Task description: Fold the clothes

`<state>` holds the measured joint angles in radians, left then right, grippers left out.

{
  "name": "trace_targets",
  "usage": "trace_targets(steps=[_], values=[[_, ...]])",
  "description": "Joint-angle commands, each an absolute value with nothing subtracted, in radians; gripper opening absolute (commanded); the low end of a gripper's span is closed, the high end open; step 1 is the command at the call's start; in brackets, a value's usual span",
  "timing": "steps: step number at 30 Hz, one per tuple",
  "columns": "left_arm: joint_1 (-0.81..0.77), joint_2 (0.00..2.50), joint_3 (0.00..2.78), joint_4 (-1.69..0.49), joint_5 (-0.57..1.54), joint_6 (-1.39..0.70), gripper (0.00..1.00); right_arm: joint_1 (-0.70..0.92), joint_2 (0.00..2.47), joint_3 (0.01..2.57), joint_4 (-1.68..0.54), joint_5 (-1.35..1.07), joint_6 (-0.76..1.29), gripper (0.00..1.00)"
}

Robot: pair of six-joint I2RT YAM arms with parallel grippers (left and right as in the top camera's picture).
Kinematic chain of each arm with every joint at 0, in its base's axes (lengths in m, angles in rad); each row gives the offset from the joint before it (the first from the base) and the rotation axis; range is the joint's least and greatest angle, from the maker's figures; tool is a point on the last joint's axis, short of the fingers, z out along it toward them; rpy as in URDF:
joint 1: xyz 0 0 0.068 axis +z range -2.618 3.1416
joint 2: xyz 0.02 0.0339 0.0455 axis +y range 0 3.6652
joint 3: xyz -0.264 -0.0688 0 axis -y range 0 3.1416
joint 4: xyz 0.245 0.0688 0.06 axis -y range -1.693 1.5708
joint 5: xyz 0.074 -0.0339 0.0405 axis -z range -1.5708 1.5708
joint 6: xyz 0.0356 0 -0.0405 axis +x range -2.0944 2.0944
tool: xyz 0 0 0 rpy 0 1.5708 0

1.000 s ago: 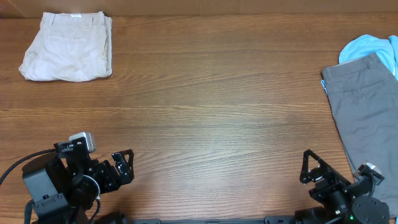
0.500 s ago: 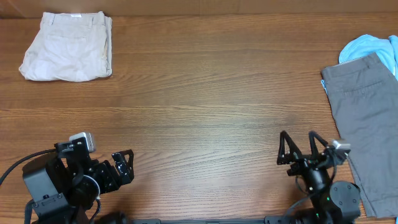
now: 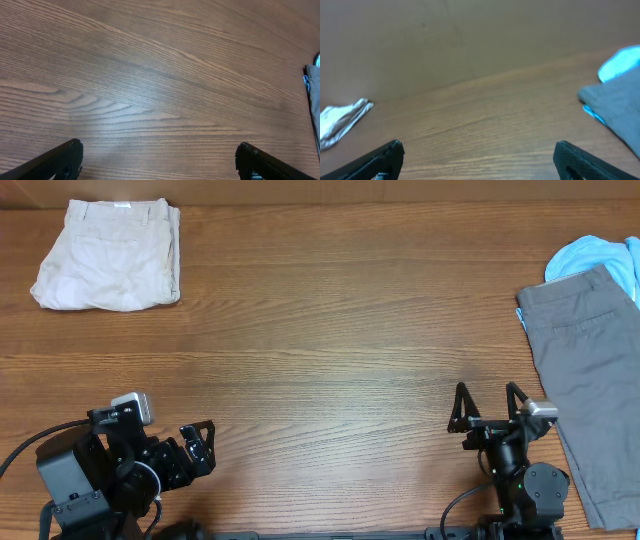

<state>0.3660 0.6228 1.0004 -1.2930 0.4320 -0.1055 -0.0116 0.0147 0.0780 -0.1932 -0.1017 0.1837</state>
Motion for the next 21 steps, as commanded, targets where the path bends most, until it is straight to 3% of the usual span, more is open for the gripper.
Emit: trace_targets(steps=[1, 21], values=[[0.360, 0.621, 0.994, -1.290, 0.426, -0.116, 1.00, -0.015, 0.004, 0.069, -0.185, -0.132, 0.074, 1.00], [0.360, 0.621, 0.994, -1.290, 0.426, -0.116, 1.00, -0.015, 0.003, 0.008, -0.009, -0.127, 0.070, 1.00]])
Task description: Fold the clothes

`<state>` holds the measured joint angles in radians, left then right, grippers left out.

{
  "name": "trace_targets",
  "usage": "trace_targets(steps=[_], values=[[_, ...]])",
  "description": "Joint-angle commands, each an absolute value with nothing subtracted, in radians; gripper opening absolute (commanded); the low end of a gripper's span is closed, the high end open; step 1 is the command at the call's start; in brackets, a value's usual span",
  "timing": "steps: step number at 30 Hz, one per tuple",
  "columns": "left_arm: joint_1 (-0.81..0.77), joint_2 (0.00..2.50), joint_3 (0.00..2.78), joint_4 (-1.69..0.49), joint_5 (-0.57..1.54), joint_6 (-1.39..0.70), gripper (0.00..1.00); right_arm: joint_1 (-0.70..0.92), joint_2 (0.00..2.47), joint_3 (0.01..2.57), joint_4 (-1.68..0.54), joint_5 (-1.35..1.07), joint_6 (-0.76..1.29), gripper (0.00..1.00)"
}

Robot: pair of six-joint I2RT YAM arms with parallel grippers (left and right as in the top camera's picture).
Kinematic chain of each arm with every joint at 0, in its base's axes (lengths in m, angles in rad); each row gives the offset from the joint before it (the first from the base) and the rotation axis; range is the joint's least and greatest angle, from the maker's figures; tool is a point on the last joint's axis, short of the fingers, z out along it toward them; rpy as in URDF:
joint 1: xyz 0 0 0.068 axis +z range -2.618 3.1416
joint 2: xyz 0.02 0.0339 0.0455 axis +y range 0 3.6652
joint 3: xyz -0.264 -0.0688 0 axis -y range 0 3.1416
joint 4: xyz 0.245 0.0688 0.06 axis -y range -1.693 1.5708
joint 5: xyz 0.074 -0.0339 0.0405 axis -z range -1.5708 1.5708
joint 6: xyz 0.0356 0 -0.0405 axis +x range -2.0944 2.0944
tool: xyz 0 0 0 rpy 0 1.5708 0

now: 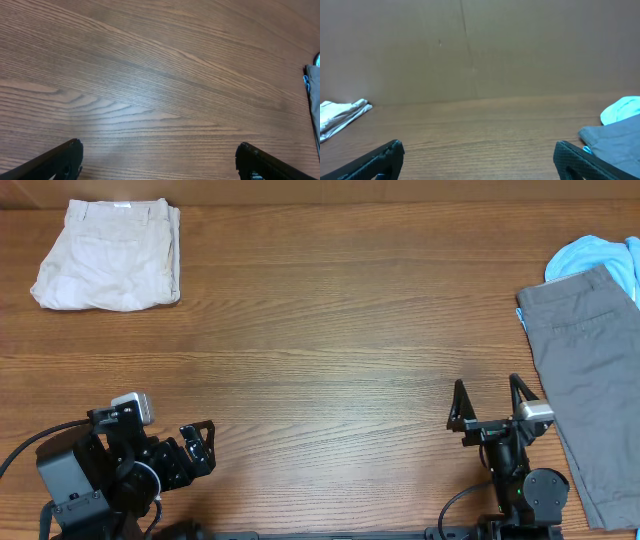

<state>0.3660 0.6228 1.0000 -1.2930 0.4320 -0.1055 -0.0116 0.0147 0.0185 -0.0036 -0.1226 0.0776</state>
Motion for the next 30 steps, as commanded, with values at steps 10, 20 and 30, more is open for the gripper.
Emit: trace_targets(steps=[10, 20, 30], values=[[0.360, 0.621, 0.994, -1.290, 0.426, -0.116, 1.00, -0.013, 0.003, 0.008, -0.073, -0.121, 0.025, 1.00], [0.360, 0.621, 0.994, -1.290, 0.426, -0.116, 1.00, -0.009, 0.003, 0.008, -0.073, -0.121, 0.025, 1.00], [0.359, 0.621, 0.994, -1.289, 0.425, -0.115, 1.00, -0.009, 0.003, 0.008, -0.073, -0.121, 0.026, 1.00]])
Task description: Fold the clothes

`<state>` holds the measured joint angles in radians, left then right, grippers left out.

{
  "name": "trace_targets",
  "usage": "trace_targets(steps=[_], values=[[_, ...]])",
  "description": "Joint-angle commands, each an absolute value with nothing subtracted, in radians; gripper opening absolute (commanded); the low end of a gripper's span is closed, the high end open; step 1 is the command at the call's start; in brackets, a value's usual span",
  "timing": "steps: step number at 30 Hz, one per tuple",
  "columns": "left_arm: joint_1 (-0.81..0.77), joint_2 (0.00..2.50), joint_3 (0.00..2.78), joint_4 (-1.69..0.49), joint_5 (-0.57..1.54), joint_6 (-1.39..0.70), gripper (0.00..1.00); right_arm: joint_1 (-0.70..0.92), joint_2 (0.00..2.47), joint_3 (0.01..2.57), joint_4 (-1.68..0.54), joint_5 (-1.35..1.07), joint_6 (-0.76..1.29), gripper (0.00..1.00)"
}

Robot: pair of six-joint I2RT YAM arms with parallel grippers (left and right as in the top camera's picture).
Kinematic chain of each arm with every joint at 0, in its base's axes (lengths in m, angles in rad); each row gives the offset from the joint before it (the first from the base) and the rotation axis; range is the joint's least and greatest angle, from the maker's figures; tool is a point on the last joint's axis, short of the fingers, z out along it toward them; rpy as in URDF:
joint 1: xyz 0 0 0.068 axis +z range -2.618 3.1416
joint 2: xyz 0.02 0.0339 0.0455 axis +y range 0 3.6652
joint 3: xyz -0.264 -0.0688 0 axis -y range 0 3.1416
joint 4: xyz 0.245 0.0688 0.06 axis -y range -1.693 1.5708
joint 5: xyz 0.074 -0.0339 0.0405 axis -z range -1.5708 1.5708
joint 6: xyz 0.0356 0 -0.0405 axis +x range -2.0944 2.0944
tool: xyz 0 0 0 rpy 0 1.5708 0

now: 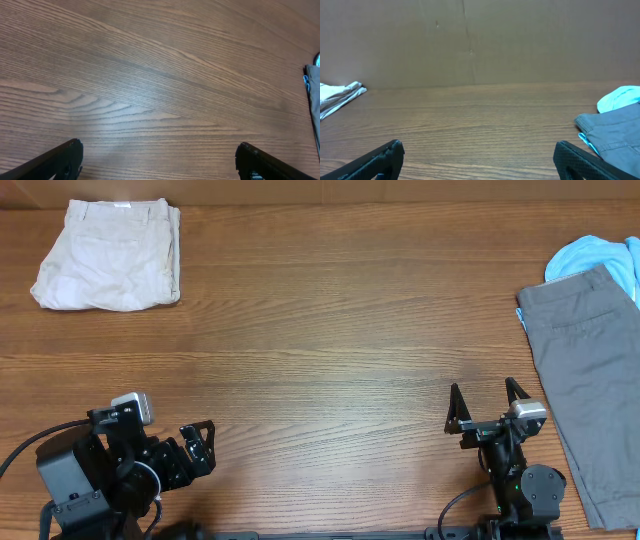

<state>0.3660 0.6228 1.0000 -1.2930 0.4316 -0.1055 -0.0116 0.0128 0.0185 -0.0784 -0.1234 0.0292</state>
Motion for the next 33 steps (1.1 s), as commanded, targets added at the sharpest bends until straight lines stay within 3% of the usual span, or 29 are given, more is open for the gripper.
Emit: trace_targets(steps=[1, 10, 15, 21, 28, 33], values=[[0.352, 0.621, 0.994, -1.290, 0.425, -0.115, 1.00, -0.009, 0.003, 0.008, -0.073, -0.121, 0.026, 1.00], [0.337, 0.612, 0.994, -1.289, 0.414, -0.115, 1.00, -0.009, 0.003, 0.008, -0.073, -0.121, 0.026, 1.00], [0.215, 0.596, 0.977, -1.243, 0.351, -0.161, 1.00, -0.009, 0.003, 0.008, -0.073, -0.121, 0.025, 1.00], [0.046, 0.449, 0.756, -0.912, 0.360, -0.260, 1.00, -0.009, 0.003, 0.008, -0.073, -0.121, 0.026, 1.00], [0.031, 0.218, 0.367, -0.501, 0.436, -0.314, 1.00, -0.009, 0.003, 0.008, -0.073, -0.121, 0.025, 1.00], [0.019, 0.120, 0.175, -0.204, 0.445, -0.239, 1.00, -0.009, 0.003, 0.008, -0.073, -0.121, 0.026, 1.00]])
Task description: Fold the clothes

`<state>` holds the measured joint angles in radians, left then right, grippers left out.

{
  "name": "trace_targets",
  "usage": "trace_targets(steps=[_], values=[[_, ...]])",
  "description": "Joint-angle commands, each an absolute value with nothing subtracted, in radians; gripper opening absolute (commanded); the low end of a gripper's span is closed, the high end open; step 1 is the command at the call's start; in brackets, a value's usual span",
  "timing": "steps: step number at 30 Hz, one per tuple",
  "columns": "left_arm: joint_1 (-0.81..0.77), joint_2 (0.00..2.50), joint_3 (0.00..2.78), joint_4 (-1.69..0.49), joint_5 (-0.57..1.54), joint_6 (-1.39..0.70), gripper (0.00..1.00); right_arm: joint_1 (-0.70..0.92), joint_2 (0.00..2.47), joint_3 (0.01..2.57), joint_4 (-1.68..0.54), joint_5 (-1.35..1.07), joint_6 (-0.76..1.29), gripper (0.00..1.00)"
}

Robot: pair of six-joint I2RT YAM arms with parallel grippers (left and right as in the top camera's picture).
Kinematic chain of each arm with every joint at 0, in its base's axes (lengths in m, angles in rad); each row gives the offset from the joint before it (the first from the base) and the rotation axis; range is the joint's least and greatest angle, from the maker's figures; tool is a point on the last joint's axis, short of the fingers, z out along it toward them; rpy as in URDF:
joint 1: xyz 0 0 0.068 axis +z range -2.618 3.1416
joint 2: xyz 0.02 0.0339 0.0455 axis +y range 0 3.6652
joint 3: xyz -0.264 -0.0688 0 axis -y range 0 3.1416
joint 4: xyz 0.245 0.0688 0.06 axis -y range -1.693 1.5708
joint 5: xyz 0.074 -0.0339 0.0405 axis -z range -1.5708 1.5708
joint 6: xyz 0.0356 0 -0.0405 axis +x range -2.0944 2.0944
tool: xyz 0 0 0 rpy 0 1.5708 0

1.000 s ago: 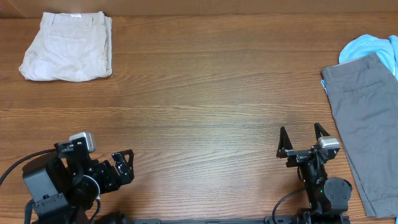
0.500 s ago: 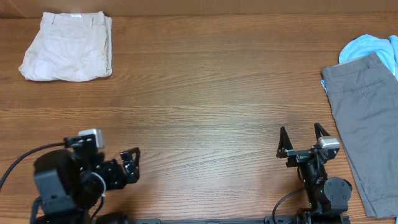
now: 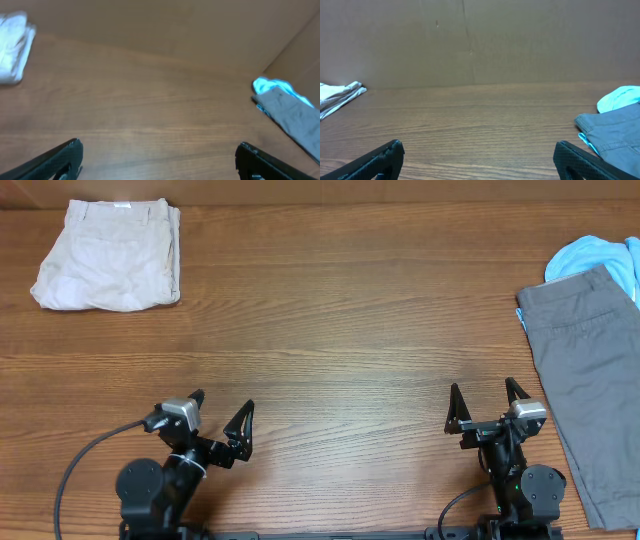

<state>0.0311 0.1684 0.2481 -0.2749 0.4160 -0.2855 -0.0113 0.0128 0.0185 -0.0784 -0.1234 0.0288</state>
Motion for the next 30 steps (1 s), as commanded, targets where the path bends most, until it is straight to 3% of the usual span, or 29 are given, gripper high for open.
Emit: trace_targets(steps=[1, 8, 14, 21, 30], values=[[0.019, 0.108, 0.148, -0.175, 0.440, -0.219, 1.00, -0.009, 0.003, 0.008, -0.073, -0.121, 0.026, 1.00], [0.019, 0.056, 0.012, -0.009, 0.246, -0.191, 1.00, -0.009, 0.003, 0.008, -0.073, -0.121, 0.025, 1.00], [0.019, 0.042, 0.005, -0.005, 0.015, -0.154, 1.00, -0.009, 0.003, 0.008, -0.073, -0.121, 0.026, 1.00], [0.019, 0.039, 0.005, -0.076, -0.017, 0.022, 1.00, -0.009, 0.003, 0.008, -0.073, -0.121, 0.025, 1.00], [0.019, 0.037, 0.005, -0.075, -0.018, 0.030, 1.00, -0.009, 0.003, 0.008, -0.073, -0.121, 0.026, 1.00]])
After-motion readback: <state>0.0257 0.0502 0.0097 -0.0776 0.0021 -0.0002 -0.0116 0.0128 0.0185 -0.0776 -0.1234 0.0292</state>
